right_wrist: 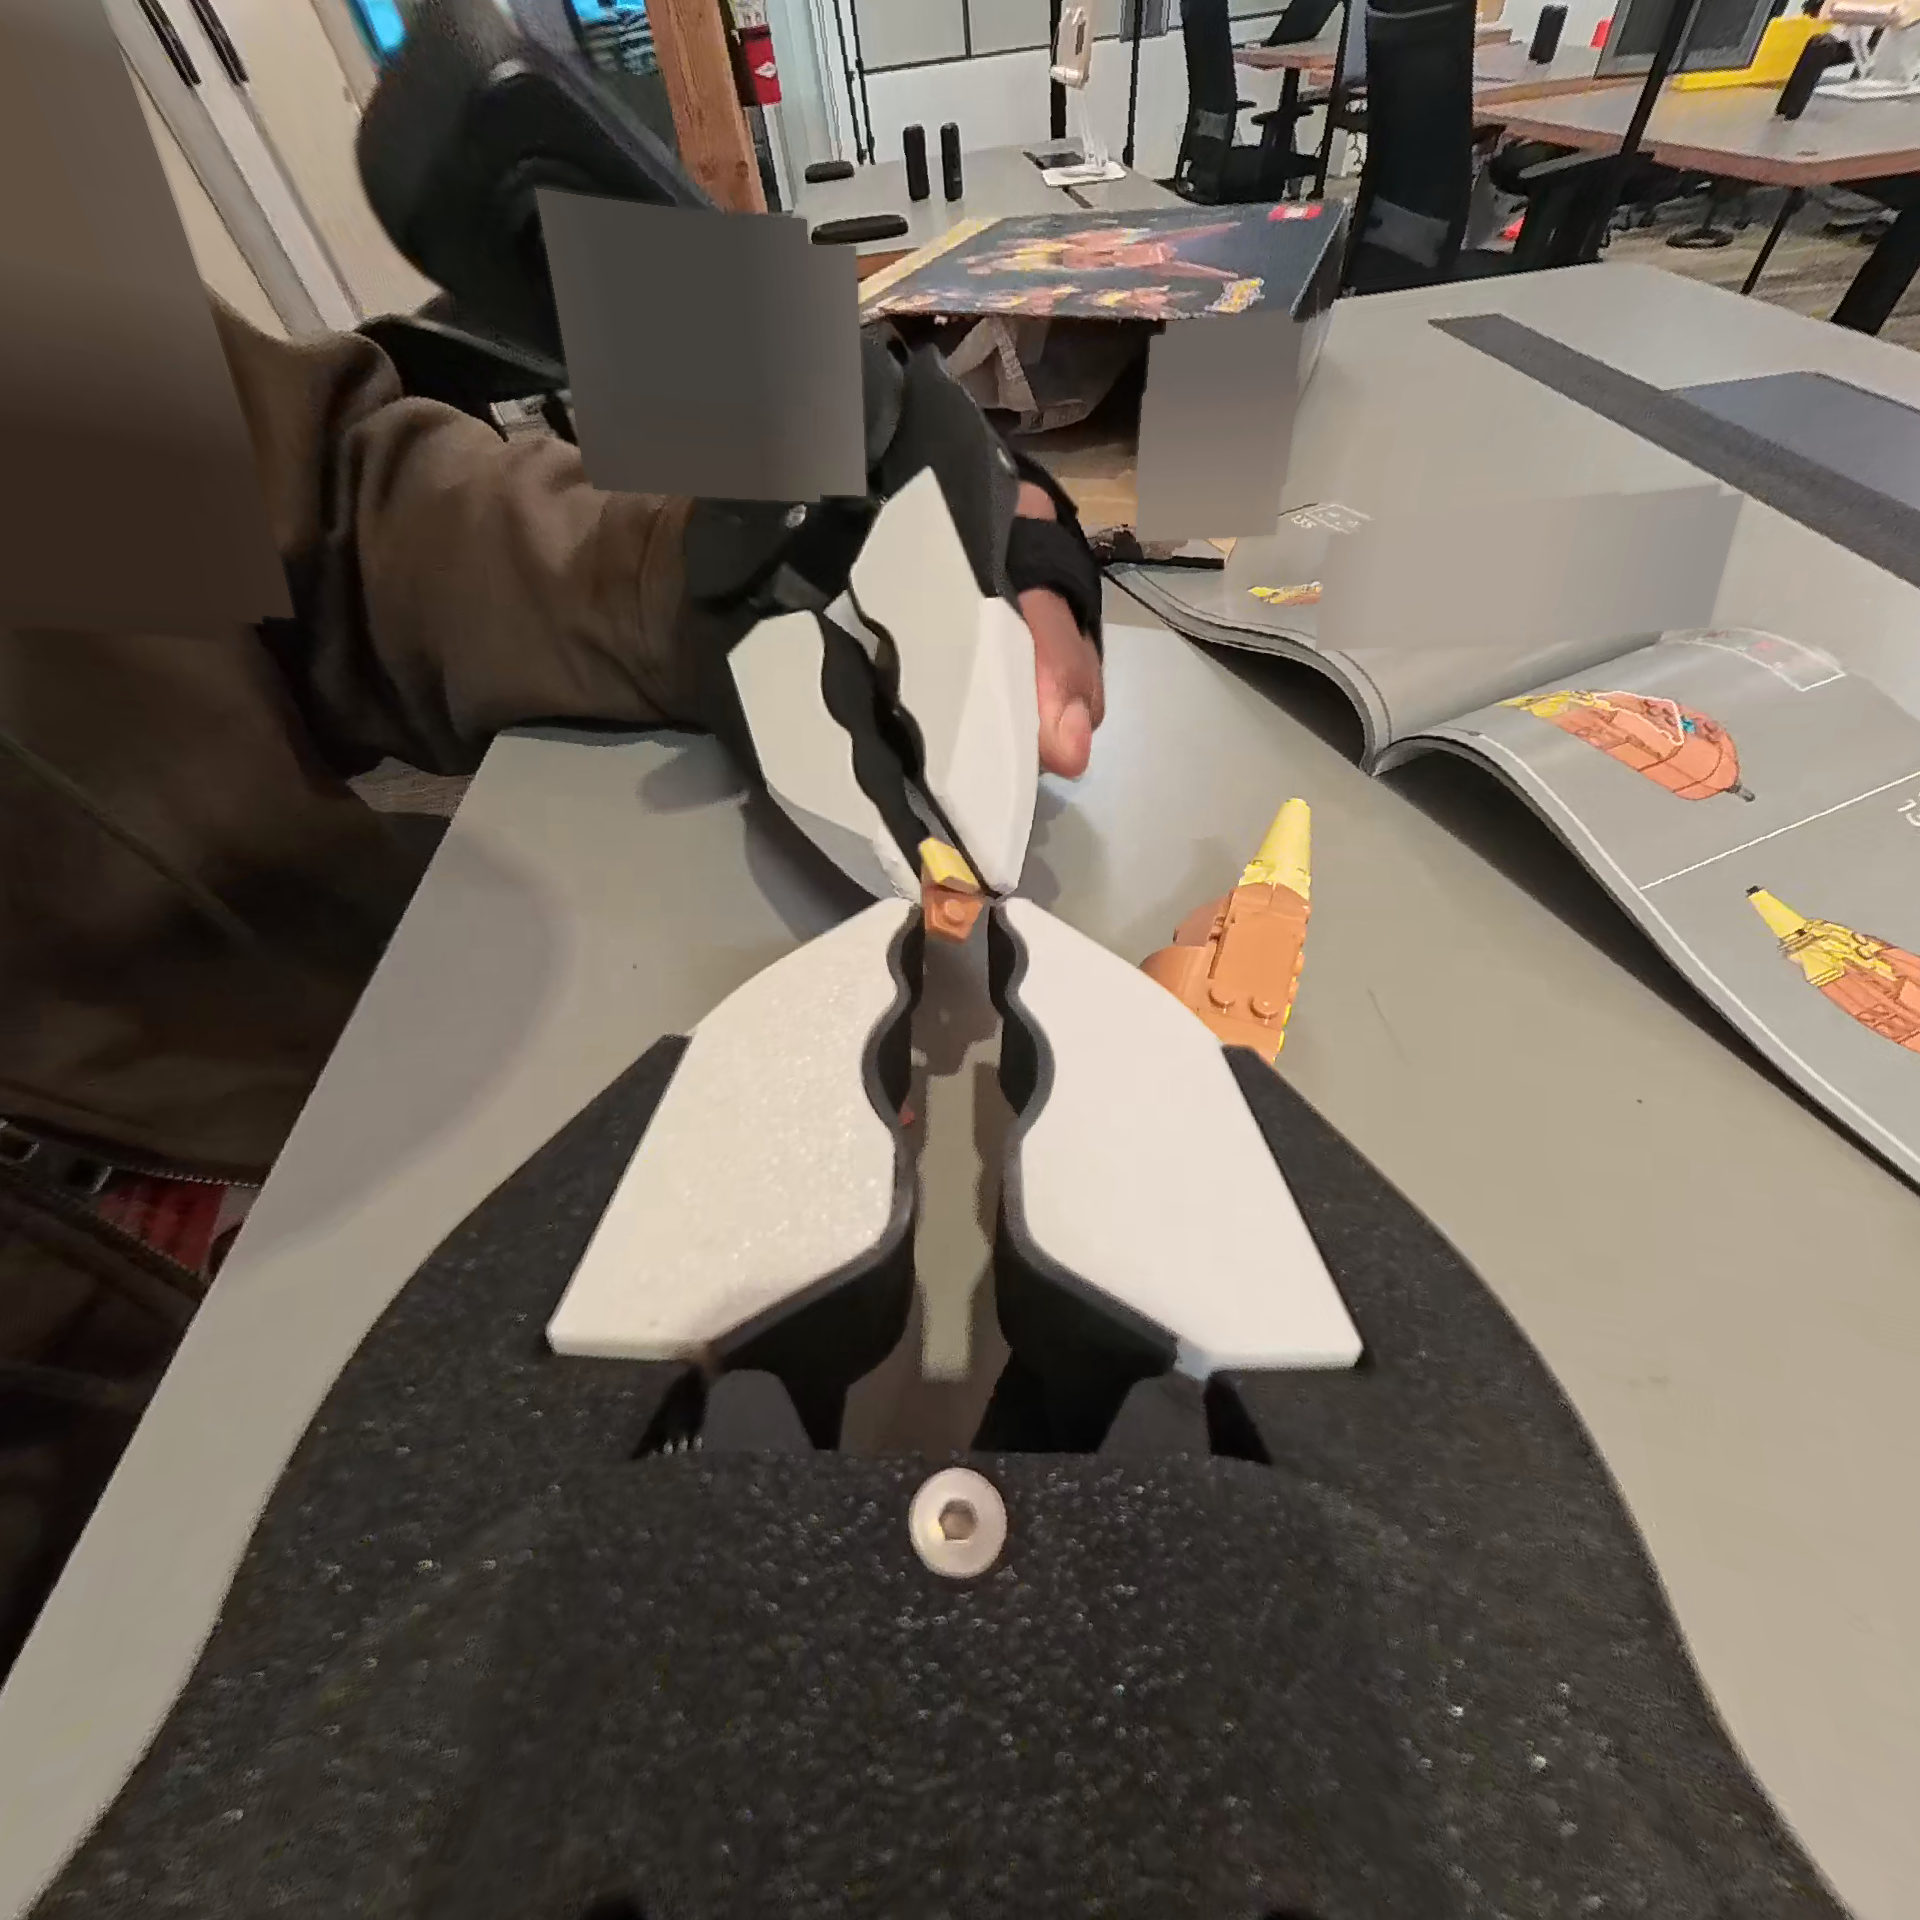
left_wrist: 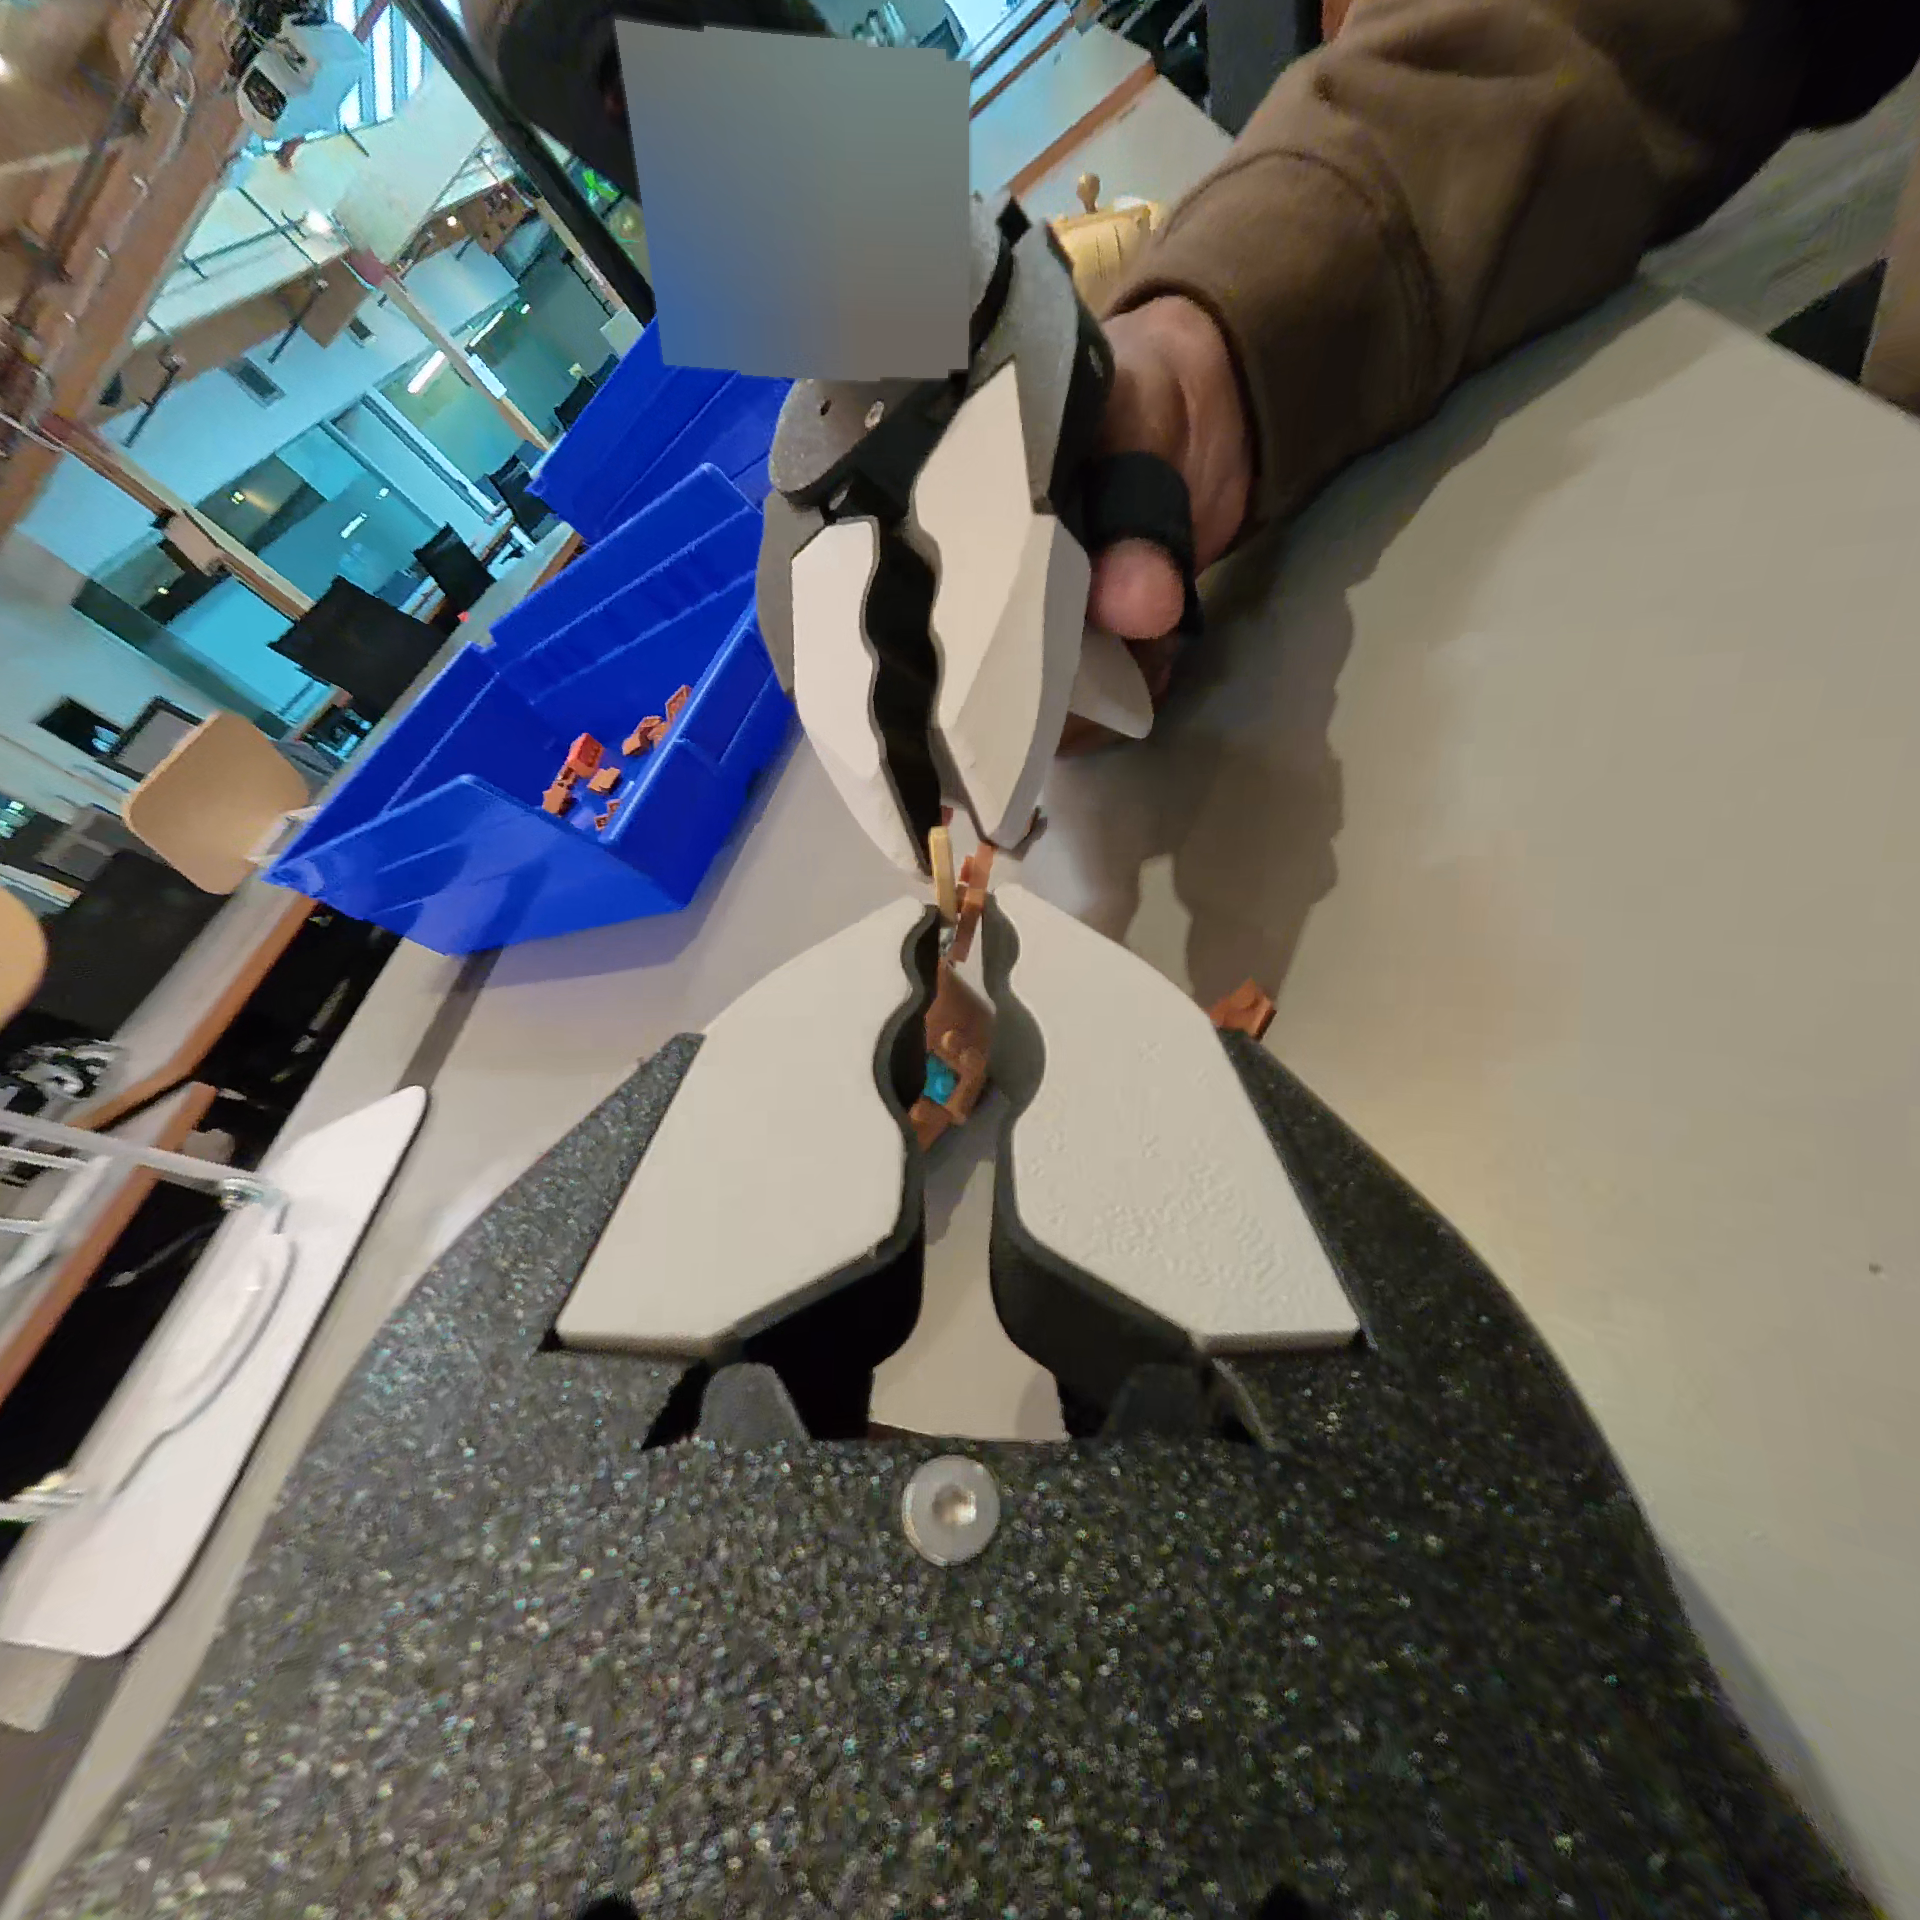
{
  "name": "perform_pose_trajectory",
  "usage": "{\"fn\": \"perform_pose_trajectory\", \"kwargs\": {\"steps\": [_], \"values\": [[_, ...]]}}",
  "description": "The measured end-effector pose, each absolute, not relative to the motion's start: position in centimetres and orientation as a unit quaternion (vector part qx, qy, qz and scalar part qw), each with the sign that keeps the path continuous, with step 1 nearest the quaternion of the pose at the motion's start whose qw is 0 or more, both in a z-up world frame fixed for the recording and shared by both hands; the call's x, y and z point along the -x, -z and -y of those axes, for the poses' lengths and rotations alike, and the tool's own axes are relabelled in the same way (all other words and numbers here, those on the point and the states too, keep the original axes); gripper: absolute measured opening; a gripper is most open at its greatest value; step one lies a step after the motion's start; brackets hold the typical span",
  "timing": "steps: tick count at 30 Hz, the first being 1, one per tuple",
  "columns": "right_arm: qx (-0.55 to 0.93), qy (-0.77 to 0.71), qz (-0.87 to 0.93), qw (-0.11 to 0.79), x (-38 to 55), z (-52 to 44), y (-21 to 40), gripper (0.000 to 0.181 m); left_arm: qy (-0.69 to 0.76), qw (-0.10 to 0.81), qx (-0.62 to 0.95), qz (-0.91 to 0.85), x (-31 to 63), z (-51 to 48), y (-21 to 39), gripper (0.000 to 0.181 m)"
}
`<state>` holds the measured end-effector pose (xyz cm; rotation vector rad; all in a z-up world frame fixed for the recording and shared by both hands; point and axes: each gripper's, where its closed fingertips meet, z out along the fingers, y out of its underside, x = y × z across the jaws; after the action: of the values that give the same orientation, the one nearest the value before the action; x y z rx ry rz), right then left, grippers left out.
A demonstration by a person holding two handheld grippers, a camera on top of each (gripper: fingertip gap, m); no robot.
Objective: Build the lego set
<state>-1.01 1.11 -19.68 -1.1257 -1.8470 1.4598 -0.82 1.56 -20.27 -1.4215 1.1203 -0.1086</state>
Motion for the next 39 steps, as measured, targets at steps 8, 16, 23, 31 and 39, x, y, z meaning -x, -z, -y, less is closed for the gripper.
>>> {"fn": "perform_pose_trajectory", "kwargs": {"steps": [8,16,23,31,39], "values": [[0.405,-0.529,0.692,0.278,1.1,-0.9,19.8,0.011,0.127,0.630,0.634,-0.431,1.1,-1.7,19.0,0.007],[0.403,-0.536,0.680,0.295,1.2,-1.0,19.2,0.010,0.149,0.611,0.652,-0.424,1.0,-1.8,19.8,0.008],[0.412,-0.556,0.666,0.280,1.2,-1.0,19.0,0.007,0.175,0.614,0.651,-0.412,0.8,-1.7,19.5,0.007],[0.417,-0.603,0.635,0.244,1.1,-0.7,18.2,0.007,0.206,0.622,0.641,-0.400,0.6,-1.5,18.8,0.007],[0.413,-0.634,0.614,0.225,0.9,-0.4,17.5,0.007,0.235,0.630,0.630,-0.388,0.5,-1.2,18.1,0.007]]}}
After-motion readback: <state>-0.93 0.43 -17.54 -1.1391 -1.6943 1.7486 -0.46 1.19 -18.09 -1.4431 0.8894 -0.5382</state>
